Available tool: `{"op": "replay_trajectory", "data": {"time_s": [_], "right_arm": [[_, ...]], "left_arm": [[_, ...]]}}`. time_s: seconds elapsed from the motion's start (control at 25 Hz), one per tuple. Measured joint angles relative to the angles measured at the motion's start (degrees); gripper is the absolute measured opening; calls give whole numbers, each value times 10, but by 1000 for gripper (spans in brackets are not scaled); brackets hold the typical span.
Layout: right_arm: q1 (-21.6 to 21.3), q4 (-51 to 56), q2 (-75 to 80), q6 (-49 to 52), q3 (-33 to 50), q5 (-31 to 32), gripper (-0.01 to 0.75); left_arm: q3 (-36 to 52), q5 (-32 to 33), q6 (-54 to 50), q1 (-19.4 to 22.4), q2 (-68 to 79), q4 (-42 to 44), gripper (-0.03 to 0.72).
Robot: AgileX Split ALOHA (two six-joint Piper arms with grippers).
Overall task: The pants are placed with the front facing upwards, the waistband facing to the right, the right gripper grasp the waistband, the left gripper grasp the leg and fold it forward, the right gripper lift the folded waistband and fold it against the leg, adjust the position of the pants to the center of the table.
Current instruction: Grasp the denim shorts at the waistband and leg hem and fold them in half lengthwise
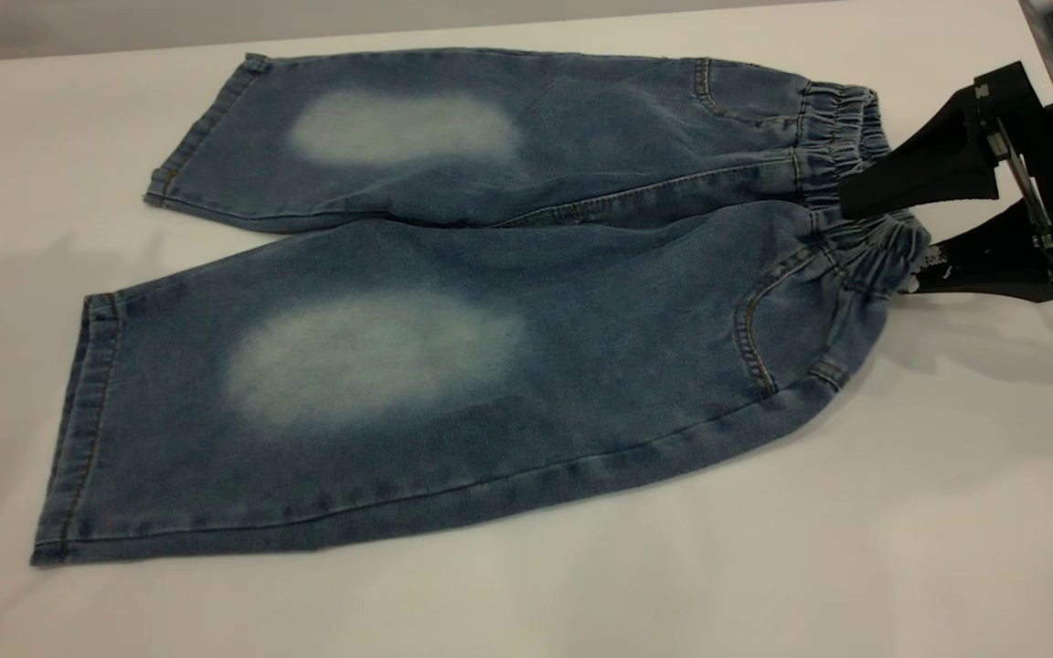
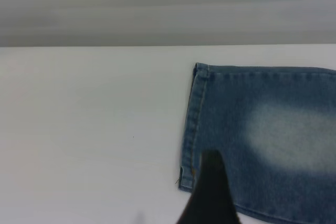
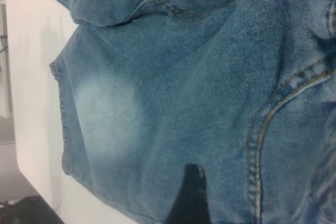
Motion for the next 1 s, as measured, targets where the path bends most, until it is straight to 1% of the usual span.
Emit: {"op": "replay_trajectory", "data": {"time_s": [0.16,1.0], "right_arm": [[0,-1,0,8,0,-20,568],[0,20,-1,-3,0,-15,569]], "left_arm": [[0,0,0,0,0,0,510],[0,0,0,0,0,0,510]]}}
